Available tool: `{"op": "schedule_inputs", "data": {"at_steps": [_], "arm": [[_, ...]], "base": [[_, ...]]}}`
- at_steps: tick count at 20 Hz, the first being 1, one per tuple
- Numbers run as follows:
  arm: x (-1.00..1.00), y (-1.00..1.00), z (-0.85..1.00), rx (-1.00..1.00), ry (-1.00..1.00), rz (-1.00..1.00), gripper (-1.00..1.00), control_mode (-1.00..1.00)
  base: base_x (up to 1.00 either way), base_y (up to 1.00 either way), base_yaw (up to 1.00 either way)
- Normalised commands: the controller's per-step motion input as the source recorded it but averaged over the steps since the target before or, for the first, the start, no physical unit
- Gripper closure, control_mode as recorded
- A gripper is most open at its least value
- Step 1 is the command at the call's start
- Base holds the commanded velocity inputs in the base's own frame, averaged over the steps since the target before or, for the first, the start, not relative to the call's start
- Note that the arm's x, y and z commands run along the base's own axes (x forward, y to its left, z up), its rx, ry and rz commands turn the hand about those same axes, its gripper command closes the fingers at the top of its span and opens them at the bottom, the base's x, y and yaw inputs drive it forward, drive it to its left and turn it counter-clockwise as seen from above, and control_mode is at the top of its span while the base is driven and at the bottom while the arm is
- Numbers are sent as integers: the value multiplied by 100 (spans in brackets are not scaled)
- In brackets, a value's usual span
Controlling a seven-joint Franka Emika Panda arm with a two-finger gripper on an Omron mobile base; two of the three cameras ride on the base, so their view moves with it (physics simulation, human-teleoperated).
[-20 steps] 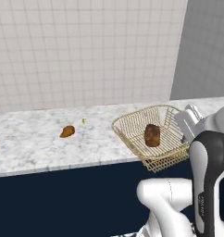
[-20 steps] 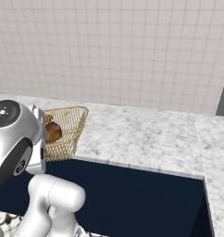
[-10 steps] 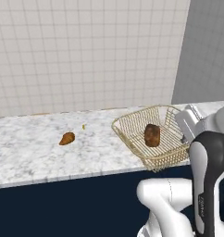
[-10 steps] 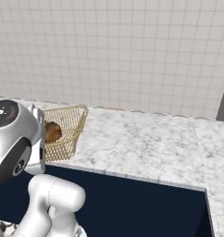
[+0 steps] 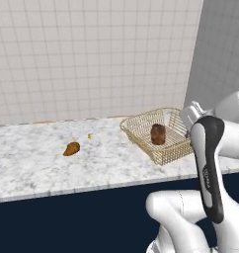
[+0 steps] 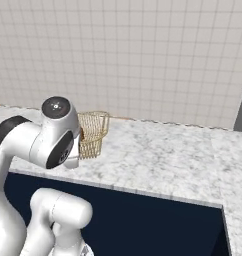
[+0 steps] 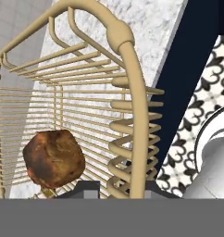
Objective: Open the cabinet, pick up the bread from the cabinet and place it in the basket. Then move the basket to the dining counter.
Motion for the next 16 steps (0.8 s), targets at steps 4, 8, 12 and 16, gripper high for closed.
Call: {"op": "schedule_inputs", "data": {"at_steps": [4, 8, 12, 16], "arm": [[100, -41, -72, 0, 4, 14, 100, -100], [100, -40, -51, 0, 0, 12, 100, -100], [90, -26, -29, 0, 1, 8, 100, -100], [64, -5, -30, 0, 0, 1, 100, -100]], "base": [[0, 0, 0], [0, 0, 0], [0, 0, 0], [0, 0, 0]]}}
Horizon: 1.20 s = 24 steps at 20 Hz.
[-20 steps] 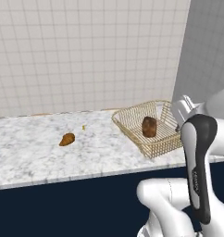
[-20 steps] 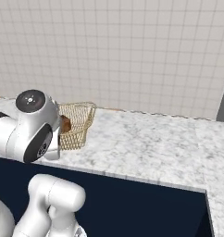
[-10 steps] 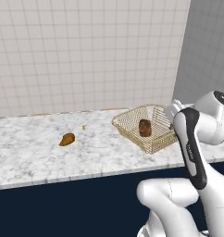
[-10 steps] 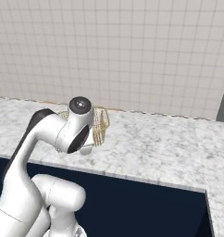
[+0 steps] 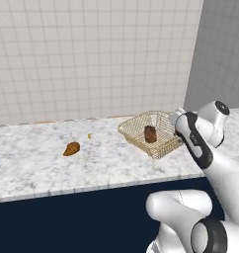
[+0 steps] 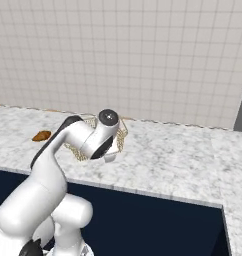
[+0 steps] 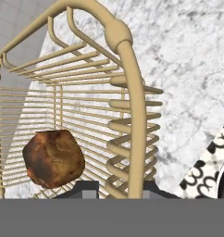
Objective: Open the cabinet, pick up the bread from the cabinet and place it in the basket. Then move the basket to the dining counter.
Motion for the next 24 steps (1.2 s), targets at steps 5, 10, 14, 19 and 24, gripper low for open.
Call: {"op": "schedule_inputs", "data": {"at_steps": [5, 10, 14, 19, 24], "arm": [[50, -8, -30, 0, 4, 0, 100, -100], [32, -11, -32, 0, 3, 0, 100, -100], [0, -23, -23, 0, 0, 0, 100, -100], [0, -14, -37, 0, 1, 0, 100, -100], [7, -8, -46, 0, 7, 0, 100, -100]], "base": [[0, 0, 0], [0, 0, 0], [0, 0, 0], [0, 0, 0], [0, 0, 0]]}}
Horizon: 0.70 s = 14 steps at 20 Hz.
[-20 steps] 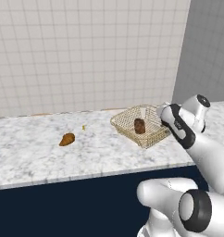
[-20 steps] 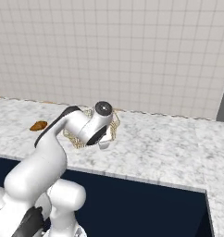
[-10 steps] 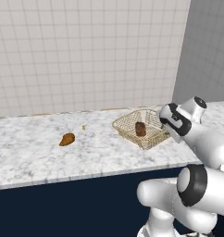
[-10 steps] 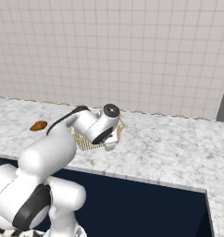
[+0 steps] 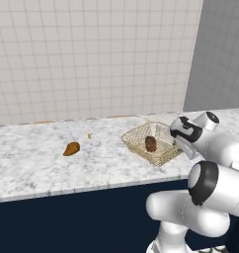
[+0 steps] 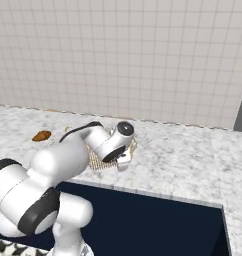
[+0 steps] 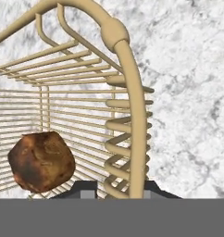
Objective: Open the cabinet, pick up the bread from the cabinet and place it in the basket. Then move the basket to the dining counter.
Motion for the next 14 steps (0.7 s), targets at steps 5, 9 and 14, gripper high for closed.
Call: {"op": "schedule_inputs", "data": {"at_steps": [5, 9, 14], "arm": [[20, -6, -34, 0, 4, 0, 100, -100], [33, 11, -13, 0, -8, 0, -100, -100], [8, 26, 12, 1, -18, 0, -100, -100]], "base": [[0, 0, 0], [0, 0, 0], [0, 0, 0]]}}
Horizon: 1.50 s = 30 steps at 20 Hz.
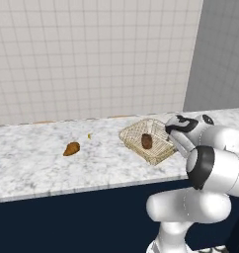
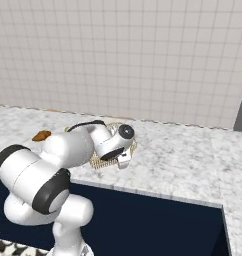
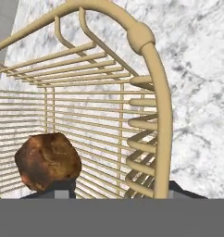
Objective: Open the cabinet, pick up the bread from the cabinet and place it in the basket. Then move the basket to the dining counter.
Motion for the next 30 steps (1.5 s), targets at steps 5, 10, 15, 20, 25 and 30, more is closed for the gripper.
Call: {"op": "schedule_inputs", "data": {"at_steps": [5, 10, 15, 20, 25, 30], "arm": [[-22, 0, 34, 1, -19, 0, -100, -100], [-30, -3, 41, 0, 0, 0, -100, -100], [60, 1, -23, -8, 19, 0, -100, -100], [73, -9, -30, -5, 30, 0, -100, -100], [-28, -29, 25, 0, 1, 0, -100, -100], [-46, -38, 13, 3, -3, 0, -100, -100]], "base": [[0, 0, 0], [0, 0, 0], [0, 0, 0], [0, 0, 0], [0, 0, 0], [0, 0, 0]]}}
